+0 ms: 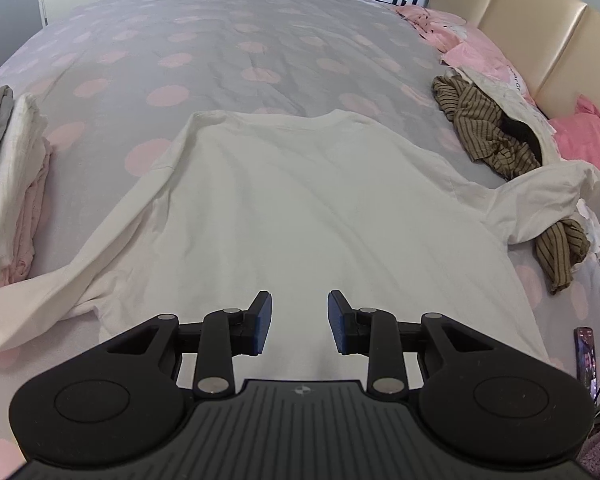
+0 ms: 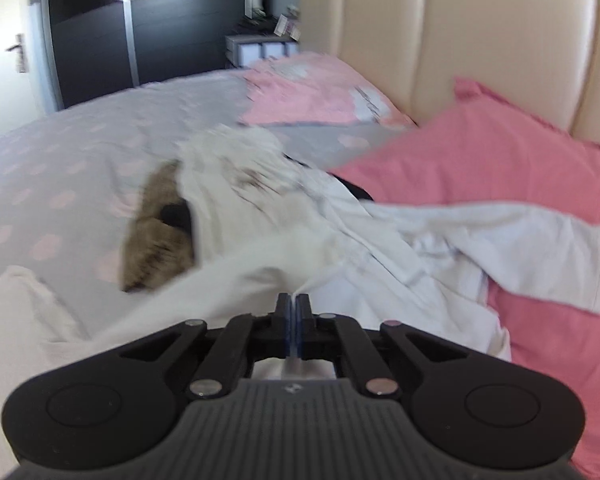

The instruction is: Fold clothes

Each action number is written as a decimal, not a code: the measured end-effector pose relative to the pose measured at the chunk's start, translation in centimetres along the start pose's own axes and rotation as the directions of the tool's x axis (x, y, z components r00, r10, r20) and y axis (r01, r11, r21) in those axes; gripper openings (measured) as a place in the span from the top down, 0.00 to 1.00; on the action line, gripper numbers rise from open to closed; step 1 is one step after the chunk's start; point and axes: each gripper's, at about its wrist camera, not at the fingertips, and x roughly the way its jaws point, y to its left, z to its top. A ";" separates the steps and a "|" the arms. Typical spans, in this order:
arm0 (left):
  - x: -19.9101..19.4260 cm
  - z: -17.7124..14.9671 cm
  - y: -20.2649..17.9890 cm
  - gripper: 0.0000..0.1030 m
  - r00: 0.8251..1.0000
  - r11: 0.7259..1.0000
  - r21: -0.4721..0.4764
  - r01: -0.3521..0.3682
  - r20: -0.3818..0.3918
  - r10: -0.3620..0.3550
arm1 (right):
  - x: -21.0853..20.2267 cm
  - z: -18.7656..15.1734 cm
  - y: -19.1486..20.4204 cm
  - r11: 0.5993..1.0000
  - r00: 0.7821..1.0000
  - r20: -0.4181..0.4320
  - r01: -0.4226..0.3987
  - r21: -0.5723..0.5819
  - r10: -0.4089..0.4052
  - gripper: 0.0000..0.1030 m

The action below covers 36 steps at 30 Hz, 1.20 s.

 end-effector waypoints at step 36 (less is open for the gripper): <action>-5.8 -7.3 -2.4 0.66 0.998 0.982 0.180 0.060 0.011 -0.063 | -18.6 -20.6 29.9 0.377 0.527 -0.619 -0.849 -0.369 0.581 0.64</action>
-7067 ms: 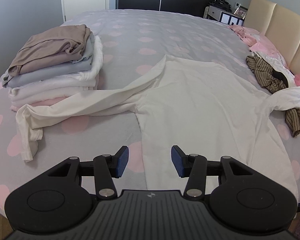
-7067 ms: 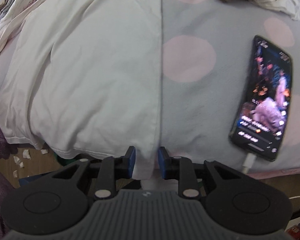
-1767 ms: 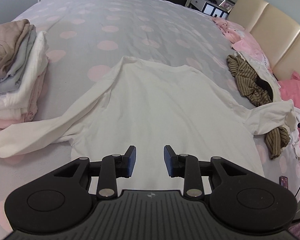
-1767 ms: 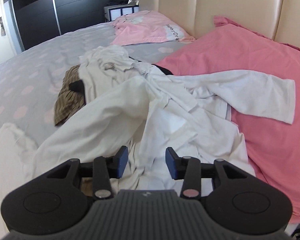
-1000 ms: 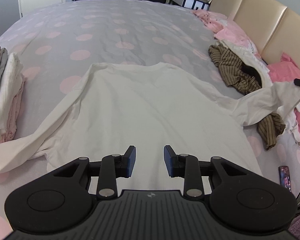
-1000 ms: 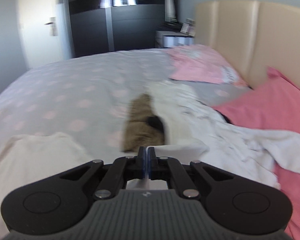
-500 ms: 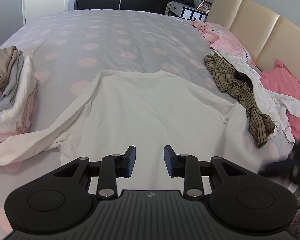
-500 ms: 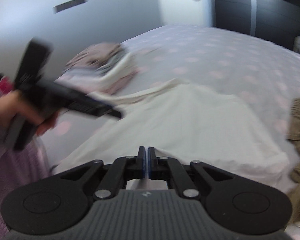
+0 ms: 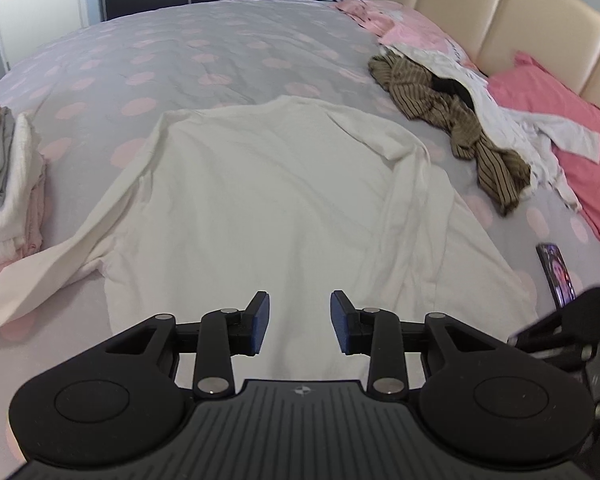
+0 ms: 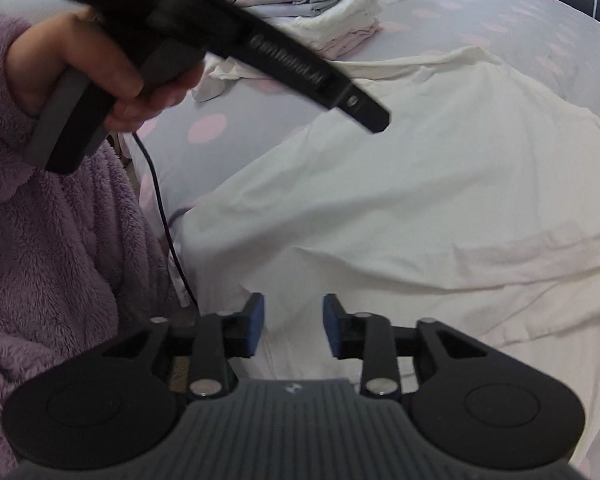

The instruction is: Fold clothes

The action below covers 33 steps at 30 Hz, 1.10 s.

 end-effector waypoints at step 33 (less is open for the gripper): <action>7.9 -5.1 -5.3 0.97 0.975 0.931 0.365 0.005 -0.209 0.077 | -3.1 5.7 -28.2 0.707 0.833 0.108 0.383 0.594 -0.543 0.66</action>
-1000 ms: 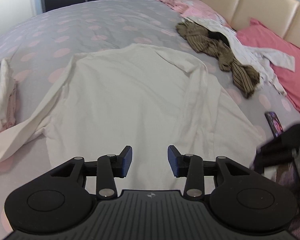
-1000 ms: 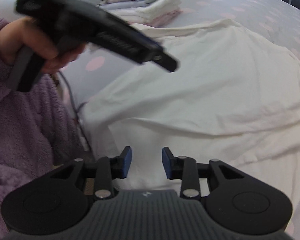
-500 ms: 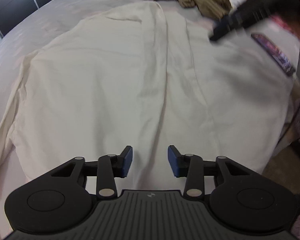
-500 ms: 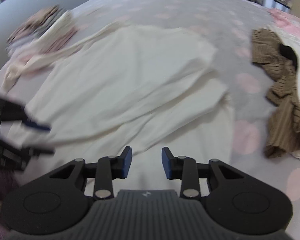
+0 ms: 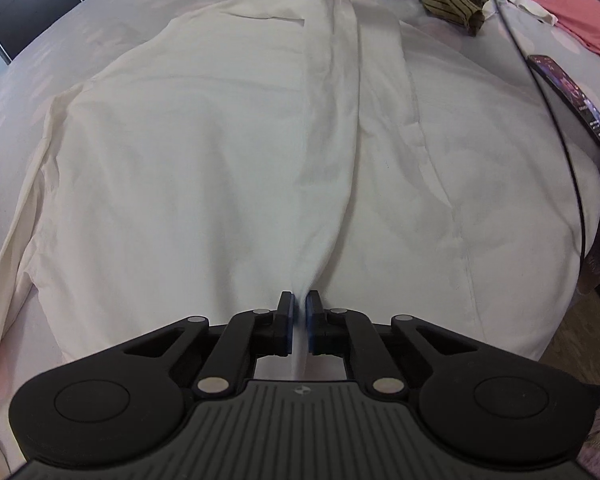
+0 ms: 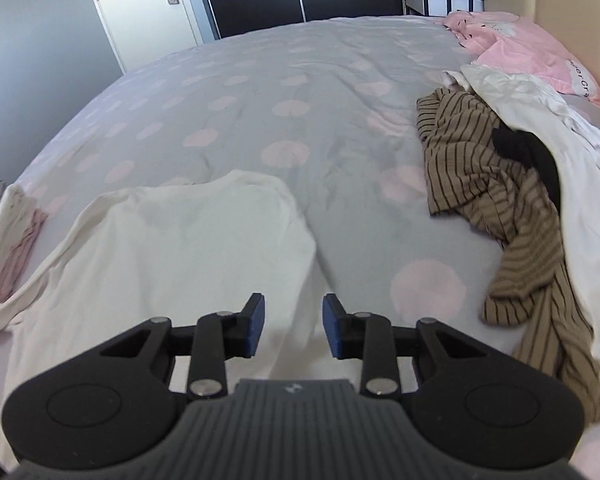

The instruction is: Fold clothes

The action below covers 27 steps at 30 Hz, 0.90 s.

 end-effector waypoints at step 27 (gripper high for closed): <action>-1.2 -3.9 7.9 0.93 0.978 0.890 -0.414 0.190 0.004 -0.207 | 2.9 4.7 3.8 0.995 0.996 0.069 -0.069 0.069 0.065 0.64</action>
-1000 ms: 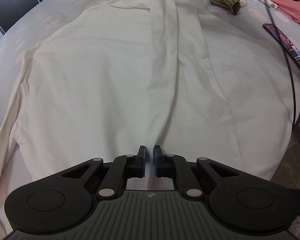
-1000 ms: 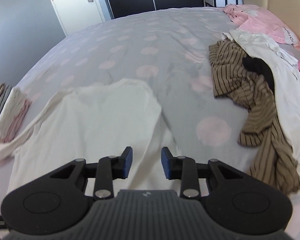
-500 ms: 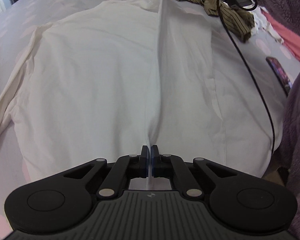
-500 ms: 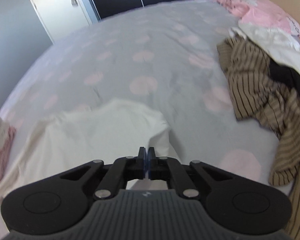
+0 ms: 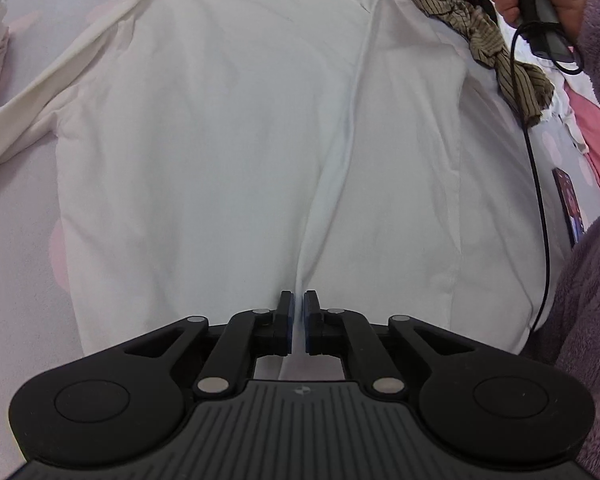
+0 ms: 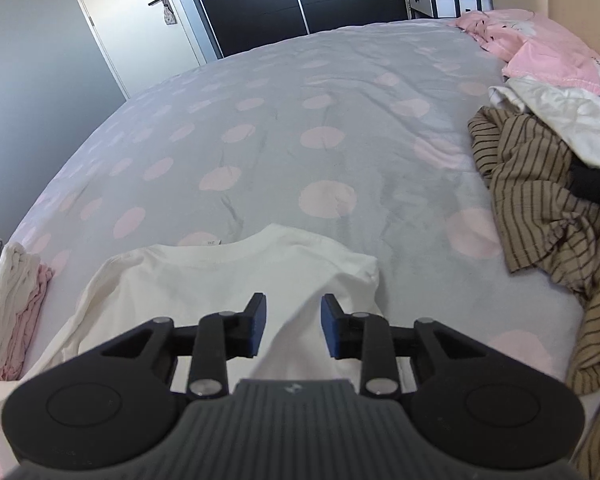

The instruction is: Fold clothes

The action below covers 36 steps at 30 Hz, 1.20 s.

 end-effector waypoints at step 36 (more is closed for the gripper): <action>-2.3 -6.1 -2.7 1.00 0.997 0.993 0.094 -0.075 -0.024 0.078 | -10.9 -28.8 6.9 0.907 0.806 -0.420 -0.336 0.252 0.416 0.96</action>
